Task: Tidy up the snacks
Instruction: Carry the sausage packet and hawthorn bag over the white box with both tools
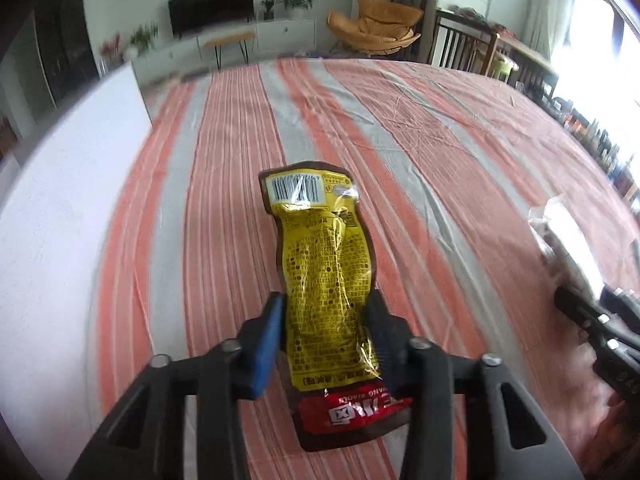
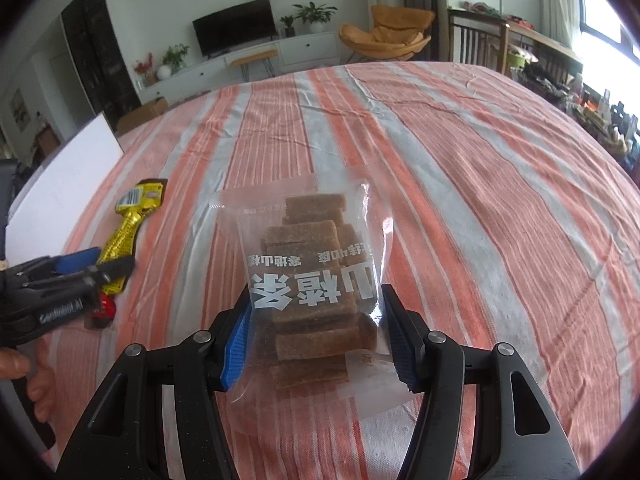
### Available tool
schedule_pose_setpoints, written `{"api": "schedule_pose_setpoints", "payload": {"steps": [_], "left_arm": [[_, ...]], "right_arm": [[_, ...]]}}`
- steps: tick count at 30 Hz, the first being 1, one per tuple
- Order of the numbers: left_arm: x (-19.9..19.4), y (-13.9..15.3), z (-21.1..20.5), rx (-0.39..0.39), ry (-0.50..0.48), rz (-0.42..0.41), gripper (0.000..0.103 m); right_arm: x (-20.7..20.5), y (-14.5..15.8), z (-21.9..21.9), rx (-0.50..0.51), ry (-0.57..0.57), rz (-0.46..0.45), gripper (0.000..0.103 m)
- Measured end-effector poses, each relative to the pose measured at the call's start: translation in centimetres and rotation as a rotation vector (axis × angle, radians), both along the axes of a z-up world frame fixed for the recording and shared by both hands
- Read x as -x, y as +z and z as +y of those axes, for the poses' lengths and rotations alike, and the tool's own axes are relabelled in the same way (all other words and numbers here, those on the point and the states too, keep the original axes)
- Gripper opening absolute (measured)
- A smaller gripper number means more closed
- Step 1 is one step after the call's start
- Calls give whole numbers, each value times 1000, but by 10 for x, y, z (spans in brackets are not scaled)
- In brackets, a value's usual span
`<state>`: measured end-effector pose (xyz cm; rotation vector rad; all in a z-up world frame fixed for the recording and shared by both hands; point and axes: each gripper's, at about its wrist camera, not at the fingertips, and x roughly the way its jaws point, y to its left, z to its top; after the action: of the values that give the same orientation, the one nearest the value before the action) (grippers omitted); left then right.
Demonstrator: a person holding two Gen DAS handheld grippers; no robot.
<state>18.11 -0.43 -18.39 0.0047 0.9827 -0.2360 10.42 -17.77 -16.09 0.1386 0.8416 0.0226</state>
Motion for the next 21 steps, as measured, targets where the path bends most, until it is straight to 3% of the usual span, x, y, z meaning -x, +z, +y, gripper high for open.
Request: {"api": "schedule_pose_setpoints", "payload": {"steps": [3, 8, 15, 17, 21], "left_arm": [[8, 5, 9, 53, 25, 7, 28], [48, 34, 18, 137, -15, -48, 28], [85, 93, 80, 411, 76, -81, 28], [95, 118, 107, 425, 106, -131, 28], [114, 152, 171, 337, 212, -206, 28]], "right_arm": [[3, 4, -3, -26, 2, -23, 61], [18, 19, -14, -138, -21, -35, 61], [31, 50, 1, -184, 21, -35, 61], [31, 68, 23, -171, 87, -51, 61], [23, 113, 92, -180, 269, -88, 61]]}}
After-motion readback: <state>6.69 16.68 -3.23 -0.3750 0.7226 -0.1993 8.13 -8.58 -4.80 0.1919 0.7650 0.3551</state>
